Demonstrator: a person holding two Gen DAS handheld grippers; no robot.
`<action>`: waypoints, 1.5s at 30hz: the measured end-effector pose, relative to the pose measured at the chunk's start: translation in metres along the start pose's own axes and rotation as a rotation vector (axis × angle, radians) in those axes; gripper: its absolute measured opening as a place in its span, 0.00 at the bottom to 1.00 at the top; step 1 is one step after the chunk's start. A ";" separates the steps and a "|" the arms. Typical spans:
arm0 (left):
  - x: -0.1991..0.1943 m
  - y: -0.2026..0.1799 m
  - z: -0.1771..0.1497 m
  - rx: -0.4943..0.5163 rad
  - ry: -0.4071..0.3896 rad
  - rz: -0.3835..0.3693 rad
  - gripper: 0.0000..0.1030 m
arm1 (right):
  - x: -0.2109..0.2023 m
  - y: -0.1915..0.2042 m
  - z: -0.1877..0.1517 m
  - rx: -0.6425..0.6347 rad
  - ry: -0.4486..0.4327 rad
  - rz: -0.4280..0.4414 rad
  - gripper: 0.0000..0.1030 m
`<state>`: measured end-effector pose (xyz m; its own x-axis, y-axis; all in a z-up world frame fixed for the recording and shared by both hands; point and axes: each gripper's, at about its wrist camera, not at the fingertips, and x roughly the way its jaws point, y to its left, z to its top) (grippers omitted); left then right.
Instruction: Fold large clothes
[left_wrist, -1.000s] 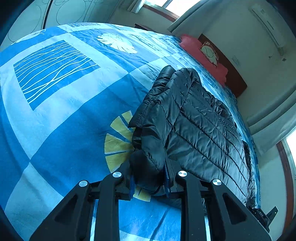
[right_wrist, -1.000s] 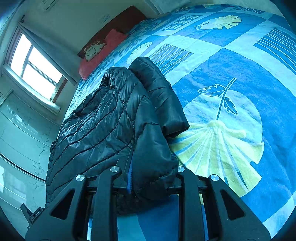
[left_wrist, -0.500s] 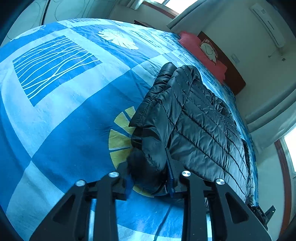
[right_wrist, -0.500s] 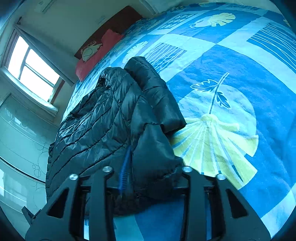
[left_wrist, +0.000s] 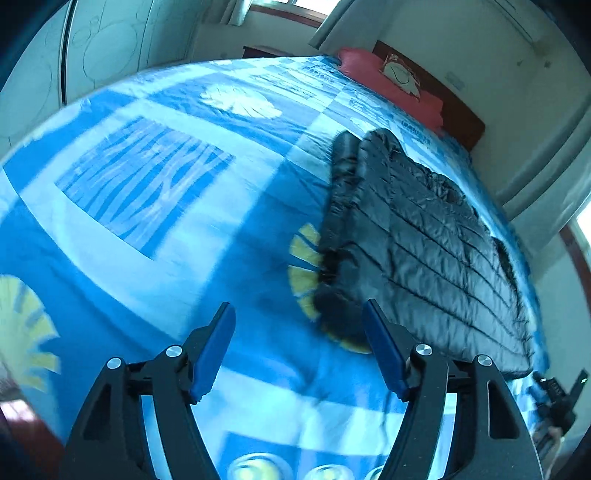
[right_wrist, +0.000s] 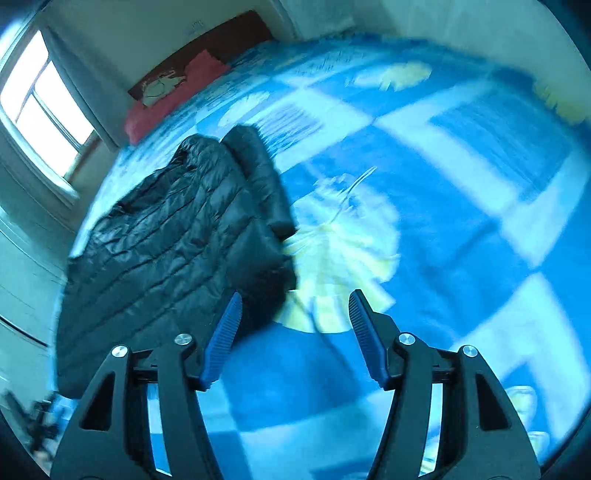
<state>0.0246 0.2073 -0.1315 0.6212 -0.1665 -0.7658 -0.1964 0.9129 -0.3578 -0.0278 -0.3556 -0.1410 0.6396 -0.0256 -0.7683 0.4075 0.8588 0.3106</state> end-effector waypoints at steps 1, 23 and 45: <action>-0.004 0.005 0.004 0.003 -0.001 0.001 0.68 | -0.006 0.006 0.001 -0.029 -0.011 -0.016 0.35; 0.060 -0.024 0.099 0.138 0.091 -0.046 0.72 | 0.130 0.268 0.024 -0.383 0.191 0.187 0.29; 0.118 -0.070 0.121 0.272 0.212 -0.020 0.72 | 0.142 0.282 -0.009 -0.483 0.128 0.085 0.29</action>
<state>0.2038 0.1687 -0.1323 0.4459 -0.2327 -0.8643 0.0410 0.9699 -0.2400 0.1715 -0.1122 -0.1674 0.5604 0.0917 -0.8231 -0.0097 0.9945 0.1042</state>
